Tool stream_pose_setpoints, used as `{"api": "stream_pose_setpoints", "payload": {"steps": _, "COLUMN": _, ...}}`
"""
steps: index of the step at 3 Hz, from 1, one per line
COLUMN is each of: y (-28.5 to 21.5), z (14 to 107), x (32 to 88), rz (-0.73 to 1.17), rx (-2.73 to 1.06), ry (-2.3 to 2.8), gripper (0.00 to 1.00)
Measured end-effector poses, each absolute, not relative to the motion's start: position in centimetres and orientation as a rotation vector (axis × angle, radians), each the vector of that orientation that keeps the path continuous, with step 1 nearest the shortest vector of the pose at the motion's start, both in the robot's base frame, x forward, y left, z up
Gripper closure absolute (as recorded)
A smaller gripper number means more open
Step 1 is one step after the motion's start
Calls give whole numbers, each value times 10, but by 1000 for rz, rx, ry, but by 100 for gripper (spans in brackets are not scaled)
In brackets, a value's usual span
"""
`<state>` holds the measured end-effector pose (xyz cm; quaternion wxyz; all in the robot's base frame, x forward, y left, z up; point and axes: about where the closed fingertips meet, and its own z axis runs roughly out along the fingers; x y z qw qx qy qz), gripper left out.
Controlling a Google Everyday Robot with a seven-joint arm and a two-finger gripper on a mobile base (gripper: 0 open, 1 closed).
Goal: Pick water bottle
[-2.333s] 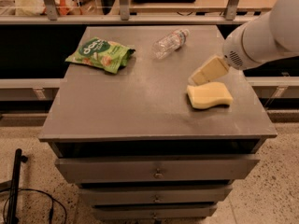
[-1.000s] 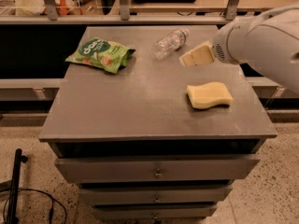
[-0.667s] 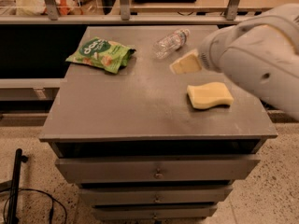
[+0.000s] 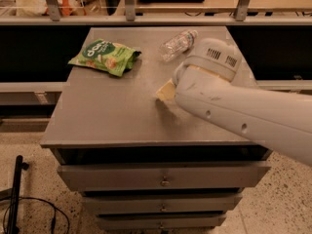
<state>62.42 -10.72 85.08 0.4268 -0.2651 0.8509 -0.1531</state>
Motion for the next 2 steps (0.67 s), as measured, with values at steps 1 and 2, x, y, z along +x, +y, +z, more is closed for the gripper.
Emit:
{"api": "stream_pose_setpoints", "payload": {"steps": 1, "y": -105, "z": 850, "x": 624, "rz": -402, "rx": -666, "ry": 2133, "gripper": 0}}
{"api": "stream_pose_setpoints", "payload": {"steps": 2, "y": -104, "z": 859, "x": 624, "rz": -402, "rx": -667, "ry": 2133, "gripper": 0}}
